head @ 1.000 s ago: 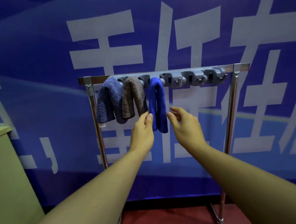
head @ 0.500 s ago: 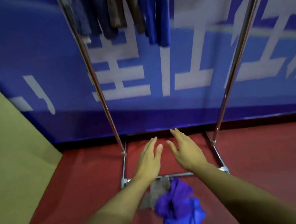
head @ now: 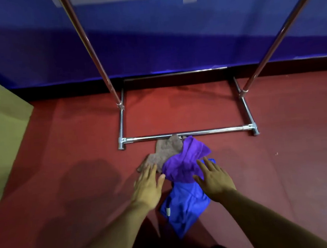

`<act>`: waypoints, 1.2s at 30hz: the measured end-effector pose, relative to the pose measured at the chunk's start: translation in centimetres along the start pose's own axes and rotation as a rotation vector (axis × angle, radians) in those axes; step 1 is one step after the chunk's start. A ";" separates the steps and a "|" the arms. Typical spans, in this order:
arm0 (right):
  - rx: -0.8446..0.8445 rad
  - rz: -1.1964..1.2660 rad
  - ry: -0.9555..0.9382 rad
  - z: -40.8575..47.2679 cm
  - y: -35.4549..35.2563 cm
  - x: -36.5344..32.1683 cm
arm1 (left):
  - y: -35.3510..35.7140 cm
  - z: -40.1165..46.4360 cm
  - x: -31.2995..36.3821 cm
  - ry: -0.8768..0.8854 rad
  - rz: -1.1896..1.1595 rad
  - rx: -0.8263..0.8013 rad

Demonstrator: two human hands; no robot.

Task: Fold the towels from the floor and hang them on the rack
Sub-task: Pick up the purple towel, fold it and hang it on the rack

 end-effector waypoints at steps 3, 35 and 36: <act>-0.040 0.010 0.052 1.7 3.1 0.7 | 2.8 1.0 -1.7 -0.039 0.028 -0.060; 0.386 0.673 -0.082 0.0 -15.1 -7.3 | -6.8 -2.5 2.9 -0.202 -0.536 0.077; 0.399 0.689 -0.095 -0.8 -16.5 -7.9 | -8.3 -2.9 3.5 -0.197 -0.555 0.099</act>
Point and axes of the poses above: each hand's wrist, its own z-axis towards the middle knuckle, its own y-axis out of the palm, x = y × z, the point moved 9 cm from there along z, towards the middle knuckle, and after that the axes turned 3 degrees about -z, right-handed, at the moved point
